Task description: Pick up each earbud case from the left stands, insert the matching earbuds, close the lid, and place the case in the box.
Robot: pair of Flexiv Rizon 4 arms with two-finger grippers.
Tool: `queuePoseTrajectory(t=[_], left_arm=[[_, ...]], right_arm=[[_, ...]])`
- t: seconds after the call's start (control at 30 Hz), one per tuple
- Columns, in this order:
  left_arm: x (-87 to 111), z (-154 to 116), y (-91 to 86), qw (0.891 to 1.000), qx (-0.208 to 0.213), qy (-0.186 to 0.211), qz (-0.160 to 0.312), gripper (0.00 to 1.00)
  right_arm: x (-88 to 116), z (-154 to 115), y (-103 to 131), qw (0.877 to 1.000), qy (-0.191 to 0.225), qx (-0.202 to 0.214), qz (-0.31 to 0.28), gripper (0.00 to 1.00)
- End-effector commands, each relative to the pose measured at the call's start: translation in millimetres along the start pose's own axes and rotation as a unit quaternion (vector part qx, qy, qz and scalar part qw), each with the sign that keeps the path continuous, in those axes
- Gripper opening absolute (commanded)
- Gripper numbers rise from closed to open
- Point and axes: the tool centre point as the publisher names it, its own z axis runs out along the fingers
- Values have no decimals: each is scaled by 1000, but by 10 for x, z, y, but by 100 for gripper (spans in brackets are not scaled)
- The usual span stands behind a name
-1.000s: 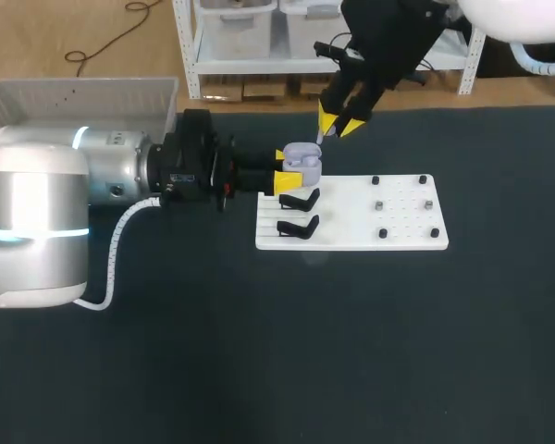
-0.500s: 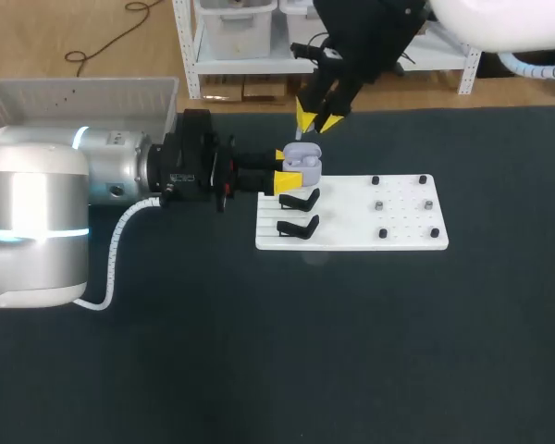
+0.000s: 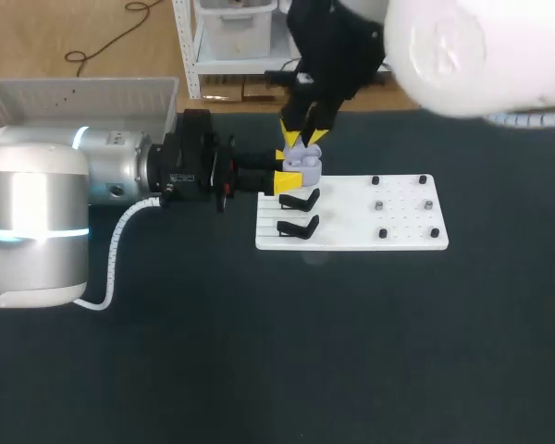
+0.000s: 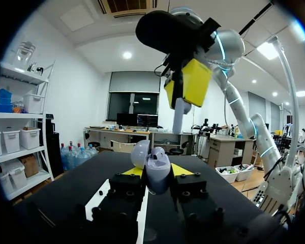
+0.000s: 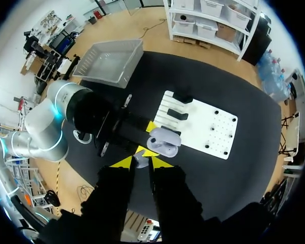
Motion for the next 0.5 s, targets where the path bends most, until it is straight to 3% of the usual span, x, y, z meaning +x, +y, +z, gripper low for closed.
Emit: queuePoseTrajectory(t=[0.03, 0.5], left_arm=[[2, 3, -13, 1000, -3, 0, 1, 0], [2, 3, -13, 1000, -3, 0, 1, 0]], right_arm=[[43, 42, -24, 1000, -18, 8, 4, 0], [19, 150, -98, 999, -32, 16, 11, 0]])
